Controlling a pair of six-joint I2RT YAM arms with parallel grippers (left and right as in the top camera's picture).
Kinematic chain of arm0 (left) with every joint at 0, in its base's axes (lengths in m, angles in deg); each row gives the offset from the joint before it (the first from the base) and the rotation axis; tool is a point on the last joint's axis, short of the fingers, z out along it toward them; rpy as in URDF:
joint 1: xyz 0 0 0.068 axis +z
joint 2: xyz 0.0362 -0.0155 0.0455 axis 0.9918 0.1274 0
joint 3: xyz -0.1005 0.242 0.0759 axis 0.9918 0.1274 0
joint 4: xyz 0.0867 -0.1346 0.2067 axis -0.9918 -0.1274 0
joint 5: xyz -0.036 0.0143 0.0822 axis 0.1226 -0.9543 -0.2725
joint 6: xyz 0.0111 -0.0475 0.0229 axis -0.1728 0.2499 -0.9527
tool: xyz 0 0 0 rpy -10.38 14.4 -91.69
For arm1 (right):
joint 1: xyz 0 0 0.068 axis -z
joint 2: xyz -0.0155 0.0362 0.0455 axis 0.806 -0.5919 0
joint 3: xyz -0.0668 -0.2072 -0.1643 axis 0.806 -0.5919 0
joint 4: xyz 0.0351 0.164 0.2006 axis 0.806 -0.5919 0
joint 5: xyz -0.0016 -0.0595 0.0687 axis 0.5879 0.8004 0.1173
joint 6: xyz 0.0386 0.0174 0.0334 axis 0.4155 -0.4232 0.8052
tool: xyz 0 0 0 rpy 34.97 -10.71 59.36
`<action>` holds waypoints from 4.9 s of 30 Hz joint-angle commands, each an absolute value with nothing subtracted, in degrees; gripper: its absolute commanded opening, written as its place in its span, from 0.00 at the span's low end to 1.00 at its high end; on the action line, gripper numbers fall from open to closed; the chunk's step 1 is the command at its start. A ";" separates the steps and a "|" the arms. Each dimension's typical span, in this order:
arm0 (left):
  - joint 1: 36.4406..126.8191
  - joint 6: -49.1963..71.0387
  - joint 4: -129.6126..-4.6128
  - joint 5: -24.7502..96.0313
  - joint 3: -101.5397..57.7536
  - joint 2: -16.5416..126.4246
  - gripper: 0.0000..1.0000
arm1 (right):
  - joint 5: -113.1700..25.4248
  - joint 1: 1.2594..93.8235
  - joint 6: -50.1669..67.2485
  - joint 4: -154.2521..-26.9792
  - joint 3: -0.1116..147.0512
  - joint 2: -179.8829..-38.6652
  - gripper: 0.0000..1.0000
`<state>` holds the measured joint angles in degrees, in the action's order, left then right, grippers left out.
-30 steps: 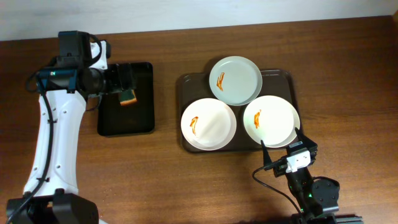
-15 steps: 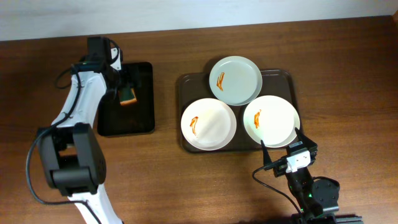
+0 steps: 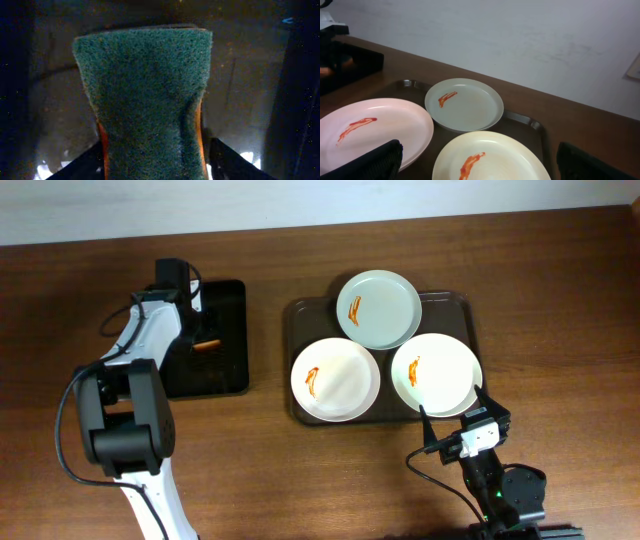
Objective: Clean dirty plates on tray and stack at the side
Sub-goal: 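Lower the left gripper and grasp the green sponge, then lift the sponge with the left gripper out of the black tray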
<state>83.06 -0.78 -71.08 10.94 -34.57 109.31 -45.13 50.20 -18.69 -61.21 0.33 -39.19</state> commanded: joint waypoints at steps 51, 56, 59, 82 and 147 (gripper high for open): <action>83.21 -6.01 -69.75 9.26 -33.98 106.40 0.93 | -45.68 50.35 -18.43 -61.38 -0.09 -38.86 0.98; 83.21 -6.03 -69.79 9.08 -34.02 105.90 0.00 | -45.68 50.35 -18.43 -61.40 -0.09 -38.86 0.98; 83.21 -6.01 -69.86 9.13 -34.79 101.97 0.00 | -45.68 50.35 -18.43 -61.38 -0.09 -38.86 0.98; 83.21 -5.83 -71.98 17.89 -34.96 94.95 0.00 | -45.68 50.35 -18.45 -61.38 -0.09 -38.86 0.98; 83.78 -3.17 -82.05 11.60 -42.22 93.07 0.00 | -45.68 50.35 -18.43 -61.38 -0.09 -38.86 0.98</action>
